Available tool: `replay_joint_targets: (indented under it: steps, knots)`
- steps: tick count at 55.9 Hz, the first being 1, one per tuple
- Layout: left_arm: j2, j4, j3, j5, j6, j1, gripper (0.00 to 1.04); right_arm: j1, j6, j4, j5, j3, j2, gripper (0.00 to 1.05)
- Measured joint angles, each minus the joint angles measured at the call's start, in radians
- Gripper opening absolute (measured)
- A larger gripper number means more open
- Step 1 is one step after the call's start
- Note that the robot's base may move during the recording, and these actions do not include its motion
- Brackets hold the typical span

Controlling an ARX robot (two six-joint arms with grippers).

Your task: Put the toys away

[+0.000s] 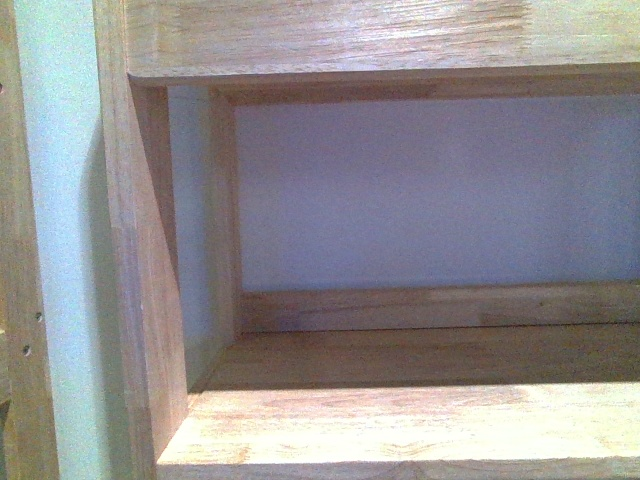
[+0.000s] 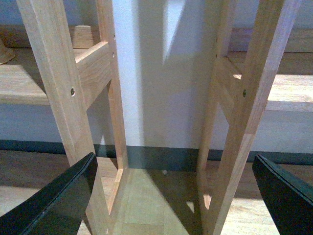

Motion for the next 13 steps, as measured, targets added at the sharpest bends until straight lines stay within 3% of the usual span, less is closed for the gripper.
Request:
replay_joint_targets:
  steps: [13]
  knots:
    - [0.000, 0.000, 0.000, 0.000, 0.000, 0.000, 0.98, 0.000, 0.000, 0.000, 0.000, 0.000, 0.000, 0.98]
